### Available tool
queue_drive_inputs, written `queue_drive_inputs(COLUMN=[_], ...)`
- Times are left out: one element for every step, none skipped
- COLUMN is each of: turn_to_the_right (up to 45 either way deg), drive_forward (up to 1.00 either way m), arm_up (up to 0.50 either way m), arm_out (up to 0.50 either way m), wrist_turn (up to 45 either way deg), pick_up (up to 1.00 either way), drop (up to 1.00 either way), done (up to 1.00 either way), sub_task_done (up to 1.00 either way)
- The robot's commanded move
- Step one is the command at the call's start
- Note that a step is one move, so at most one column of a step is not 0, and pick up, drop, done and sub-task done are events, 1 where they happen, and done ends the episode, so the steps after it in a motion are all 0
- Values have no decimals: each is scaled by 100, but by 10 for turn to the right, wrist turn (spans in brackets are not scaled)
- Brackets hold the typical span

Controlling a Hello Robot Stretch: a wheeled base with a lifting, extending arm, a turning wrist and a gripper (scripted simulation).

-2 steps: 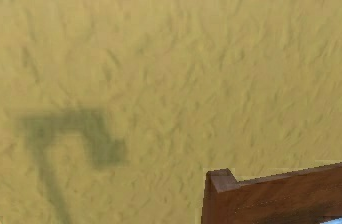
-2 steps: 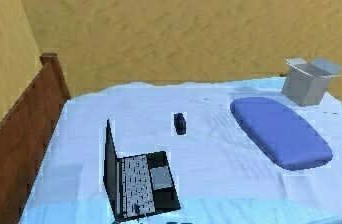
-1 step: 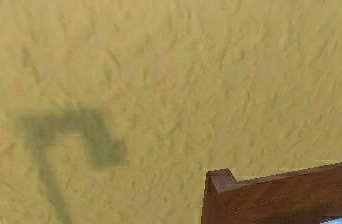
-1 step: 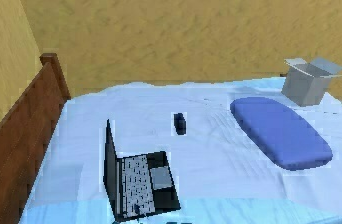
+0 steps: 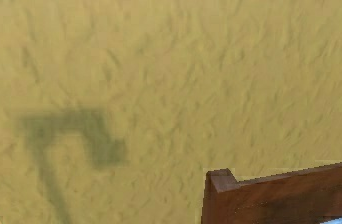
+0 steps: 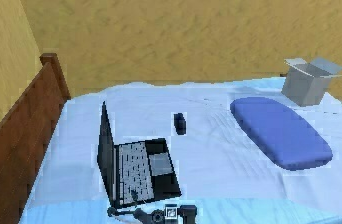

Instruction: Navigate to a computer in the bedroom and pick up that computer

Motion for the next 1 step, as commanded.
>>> queue_drive_inputs(turn_to_the_right=[0], drive_forward=[0], arm_up=[0], arm_out=[0], wrist_turn=[0], pick_up=[0], drop=[0], done=[100], sub_task_done=[0])
